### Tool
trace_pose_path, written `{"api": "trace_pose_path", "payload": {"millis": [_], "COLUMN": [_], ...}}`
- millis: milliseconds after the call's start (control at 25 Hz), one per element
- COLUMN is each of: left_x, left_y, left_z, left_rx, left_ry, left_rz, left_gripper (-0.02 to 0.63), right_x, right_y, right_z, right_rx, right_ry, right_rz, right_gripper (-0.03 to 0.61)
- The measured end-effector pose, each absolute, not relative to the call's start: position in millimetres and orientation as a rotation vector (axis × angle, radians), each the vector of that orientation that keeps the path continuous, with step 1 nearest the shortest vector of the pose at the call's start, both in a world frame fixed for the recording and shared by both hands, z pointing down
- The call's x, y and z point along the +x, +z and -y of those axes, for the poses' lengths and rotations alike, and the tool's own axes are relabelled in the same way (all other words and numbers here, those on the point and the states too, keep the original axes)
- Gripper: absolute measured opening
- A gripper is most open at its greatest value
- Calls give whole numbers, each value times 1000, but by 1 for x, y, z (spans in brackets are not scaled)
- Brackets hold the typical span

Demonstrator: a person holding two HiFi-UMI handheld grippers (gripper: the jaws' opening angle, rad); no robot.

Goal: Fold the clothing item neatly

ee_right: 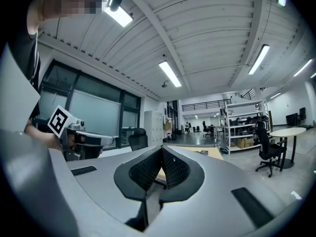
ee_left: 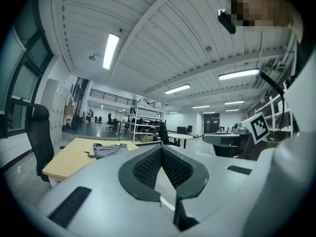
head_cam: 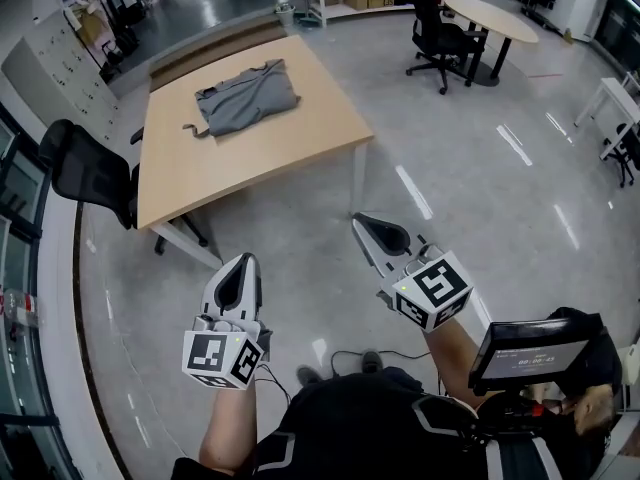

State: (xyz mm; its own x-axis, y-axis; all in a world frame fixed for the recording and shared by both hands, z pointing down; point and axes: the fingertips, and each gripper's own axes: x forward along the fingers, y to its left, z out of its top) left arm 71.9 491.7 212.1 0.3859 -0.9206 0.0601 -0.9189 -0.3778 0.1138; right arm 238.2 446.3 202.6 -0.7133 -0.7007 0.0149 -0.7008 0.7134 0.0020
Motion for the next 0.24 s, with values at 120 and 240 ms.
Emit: {"api": "trace_pose_path", "payload": {"millis": [120, 240], "left_x": [58, 37], "left_y": [206, 208], "left_z": [-493, -499], "left_rx": [2525, 2537], "left_ry": [-5, -6], "left_rz": [1669, 1671], "left_gripper": [0, 0], "right_x": [229, 209], "right_y": [202, 207], "right_z": [-449, -456], "right_rx": [1224, 1226], "right_ry": [35, 26], "right_rz": [2901, 2899], "right_gripper": [9, 9]}}
